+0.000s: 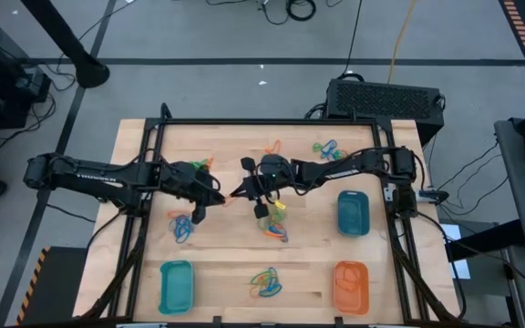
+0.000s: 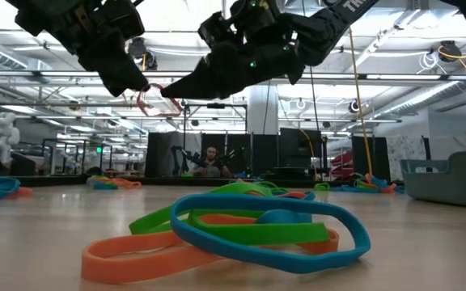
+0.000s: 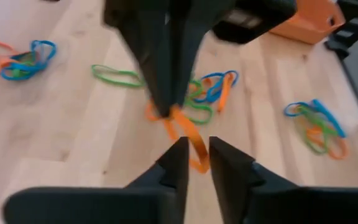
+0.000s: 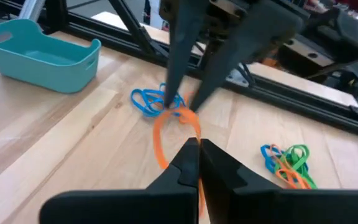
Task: Sort rubber bands into baskets
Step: Put the orange rubber band into the orange bin
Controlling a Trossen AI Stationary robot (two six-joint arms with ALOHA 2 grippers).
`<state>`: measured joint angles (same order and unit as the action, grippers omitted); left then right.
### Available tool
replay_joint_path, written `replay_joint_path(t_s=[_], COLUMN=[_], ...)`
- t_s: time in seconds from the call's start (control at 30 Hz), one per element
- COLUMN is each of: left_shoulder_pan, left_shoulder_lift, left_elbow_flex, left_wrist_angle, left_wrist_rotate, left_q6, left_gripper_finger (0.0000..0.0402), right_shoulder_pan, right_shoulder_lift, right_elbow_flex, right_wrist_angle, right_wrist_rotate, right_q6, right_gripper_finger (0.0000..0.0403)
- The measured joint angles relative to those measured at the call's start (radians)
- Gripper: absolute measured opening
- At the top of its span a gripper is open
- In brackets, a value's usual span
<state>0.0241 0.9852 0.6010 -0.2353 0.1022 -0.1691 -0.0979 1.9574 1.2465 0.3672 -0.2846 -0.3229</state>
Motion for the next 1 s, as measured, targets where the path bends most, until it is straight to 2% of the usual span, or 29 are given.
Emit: replay_joint_path(t_s=[0.17, 0.3, 0.4, 0.47, 0.63, 0.83, 1.0], left_shoulder_pan=[0.003, 0.002, 0.003, 0.004, 0.002, 0.030, 0.076], left_shoulder_lift=[-0.001, -0.017, -0.034, -0.049, -0.107, -0.198, -0.251], left_elbow_flex=[0.000, 0.000, 0.000, -0.006, -0.051, -0.114, -0.200], left_wrist_angle=[-0.019, -0.040, -0.092, -0.111, -0.075, 0.067, 0.227], left_wrist_rotate=[-0.053, -0.103, -0.234, -0.278, -0.289, -0.321, -0.261], left_q6=[0.050, 0.102, 0.109, 0.128, 0.181, 0.254, 0.265], left_gripper_finger=[0.0149, 0.0185, 0.0190, 0.0191, 0.0191, 0.0191, 0.0191], right_shoulder_pan=[0.002, 0.002, 0.012, 0.030, 0.090, 0.178, 0.265], right_shoulder_lift=[-0.064, -0.138, -0.189, -0.223, -0.309, -0.415, -0.464], right_elbow_flex=[0.000, 0.000, 0.000, 0.000, 0.000, 0.000, 0.000], right_wrist_angle=[-0.138, -0.310, -0.478, -0.592, -0.833, -1.021, -1.189], right_wrist_rotate=[0.000, 0.000, 0.008, 0.033, 0.104, 0.103, 0.128], right_q6=[0.033, 0.114, 0.163, 0.195, 0.299, 0.505, 0.697], right_gripper_finger=[0.0001, 0.0000, 0.0000, 0.0000, 0.0000, 0.0000, 0.0000])
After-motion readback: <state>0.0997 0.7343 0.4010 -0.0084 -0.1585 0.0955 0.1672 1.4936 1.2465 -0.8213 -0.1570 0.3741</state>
